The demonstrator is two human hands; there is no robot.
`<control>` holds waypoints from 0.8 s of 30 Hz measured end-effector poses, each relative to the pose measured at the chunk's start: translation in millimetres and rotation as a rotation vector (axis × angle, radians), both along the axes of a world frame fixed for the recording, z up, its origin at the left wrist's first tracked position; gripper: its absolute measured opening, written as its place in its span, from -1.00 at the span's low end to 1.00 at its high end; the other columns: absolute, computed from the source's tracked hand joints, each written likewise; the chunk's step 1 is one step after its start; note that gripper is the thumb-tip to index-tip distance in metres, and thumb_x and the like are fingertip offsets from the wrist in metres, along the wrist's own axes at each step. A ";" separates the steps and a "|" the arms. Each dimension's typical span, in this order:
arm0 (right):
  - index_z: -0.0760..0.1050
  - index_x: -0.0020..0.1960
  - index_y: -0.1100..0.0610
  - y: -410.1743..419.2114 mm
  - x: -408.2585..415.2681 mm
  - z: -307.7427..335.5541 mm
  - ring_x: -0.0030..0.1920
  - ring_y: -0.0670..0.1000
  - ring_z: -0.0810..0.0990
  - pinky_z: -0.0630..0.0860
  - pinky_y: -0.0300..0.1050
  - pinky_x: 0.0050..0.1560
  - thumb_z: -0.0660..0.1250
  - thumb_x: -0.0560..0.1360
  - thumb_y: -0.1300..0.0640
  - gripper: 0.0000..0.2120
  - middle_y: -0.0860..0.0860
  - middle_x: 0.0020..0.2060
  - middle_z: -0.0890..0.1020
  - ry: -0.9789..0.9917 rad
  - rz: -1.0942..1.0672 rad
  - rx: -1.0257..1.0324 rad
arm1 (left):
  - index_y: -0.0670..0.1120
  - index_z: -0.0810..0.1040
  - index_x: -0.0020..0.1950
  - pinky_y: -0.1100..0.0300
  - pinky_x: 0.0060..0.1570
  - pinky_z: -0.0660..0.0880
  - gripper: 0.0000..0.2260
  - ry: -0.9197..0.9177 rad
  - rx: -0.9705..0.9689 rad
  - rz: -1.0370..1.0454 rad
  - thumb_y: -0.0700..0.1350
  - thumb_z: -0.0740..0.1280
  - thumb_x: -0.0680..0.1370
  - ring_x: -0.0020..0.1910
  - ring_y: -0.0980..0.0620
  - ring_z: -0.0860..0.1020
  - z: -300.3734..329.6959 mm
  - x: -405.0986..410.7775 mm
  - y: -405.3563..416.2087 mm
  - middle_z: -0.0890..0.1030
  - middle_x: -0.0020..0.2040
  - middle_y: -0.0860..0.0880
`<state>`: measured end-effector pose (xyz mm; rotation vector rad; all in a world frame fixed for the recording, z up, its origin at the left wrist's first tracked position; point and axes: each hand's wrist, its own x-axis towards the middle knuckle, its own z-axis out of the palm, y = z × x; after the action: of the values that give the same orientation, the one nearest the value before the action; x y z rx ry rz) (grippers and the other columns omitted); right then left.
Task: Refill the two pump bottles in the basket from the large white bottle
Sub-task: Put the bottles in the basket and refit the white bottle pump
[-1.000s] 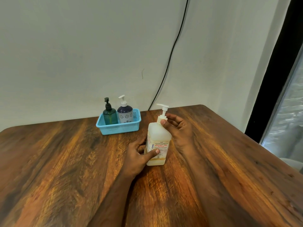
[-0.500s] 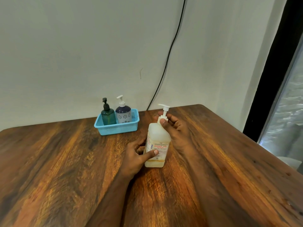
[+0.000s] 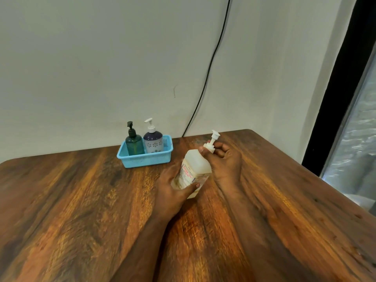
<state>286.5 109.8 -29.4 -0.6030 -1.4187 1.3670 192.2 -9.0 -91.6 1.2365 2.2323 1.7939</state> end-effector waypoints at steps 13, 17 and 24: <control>0.50 0.33 0.12 4.7 8.8 2.1 0.14 0.14 0.66 0.62 0.09 0.11 0.23 0.65 0.13 -0.72 0.07 0.17 0.68 0.065 0.583 -0.002 | -0.16 0.61 0.25 -0.01 0.08 0.61 -0.53 -0.467 -0.025 -0.379 -0.07 0.55 0.38 0.14 -0.10 0.67 2.8 -6.1 -17.8 0.69 0.16 -0.13; 0.54 0.28 0.19 7.1 10.9 2.6 0.03 0.09 0.69 0.65 -0.03 -0.01 0.29 0.61 0.18 -0.74 0.08 0.05 0.72 0.095 0.541 -0.083 | -0.16 0.61 0.28 -0.06 0.07 0.62 -0.49 -0.461 -0.005 -0.394 -0.02 0.54 0.37 0.14 -0.19 0.67 4.1 -6.5 -16.4 0.69 0.16 -0.18; 0.64 0.05 0.11 4.5 6.4 1.8 -0.14 -0.04 0.72 0.61 -0.16 -0.20 0.45 0.49 0.22 -0.86 0.01 -0.12 0.75 0.099 0.330 -0.033 | 0.25 0.53 0.33 -0.02 0.18 0.57 -0.32 -0.165 -0.026 -0.106 0.28 0.60 0.24 0.20 0.12 0.61 1.2 -6.5 -9.6 0.65 0.23 0.18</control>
<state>292.9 114.2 -27.6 -0.3249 -1.4617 1.6573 185.7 -18.6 -90.4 1.1336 2.0553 1.7534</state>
